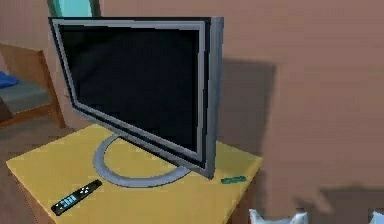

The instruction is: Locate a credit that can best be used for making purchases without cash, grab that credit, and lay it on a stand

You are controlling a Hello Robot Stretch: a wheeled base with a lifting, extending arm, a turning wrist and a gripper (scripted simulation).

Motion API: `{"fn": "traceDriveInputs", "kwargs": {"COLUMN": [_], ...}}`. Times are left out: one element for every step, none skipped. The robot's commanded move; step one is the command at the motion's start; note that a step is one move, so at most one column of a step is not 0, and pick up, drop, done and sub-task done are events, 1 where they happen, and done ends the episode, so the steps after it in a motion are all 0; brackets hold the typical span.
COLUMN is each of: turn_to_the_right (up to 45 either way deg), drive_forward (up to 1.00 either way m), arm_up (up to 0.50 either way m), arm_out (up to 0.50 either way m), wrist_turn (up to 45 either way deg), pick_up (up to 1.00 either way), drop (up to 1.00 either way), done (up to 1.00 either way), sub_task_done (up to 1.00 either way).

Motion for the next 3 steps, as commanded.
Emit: {"fn": "traceDriveInputs", "kwargs": {"turn_to_the_right": [-45.0, -18.0, 45.0], "drive_forward": [0.0, 0.0, 0.0], "arm_up": [0.0, 0.0, 0.0], "arm_out": [0.0, 0.0, 0.0], "wrist_turn": [0.0, 0.0, 0.0], "pick_up": [0.0, 0.0, 0.0], "drop": [0.0, 0.0, 0.0], "done": [0.0, 0.0, 0.0], "sub_task_done": [0.0, 0.0, 0.0]}}
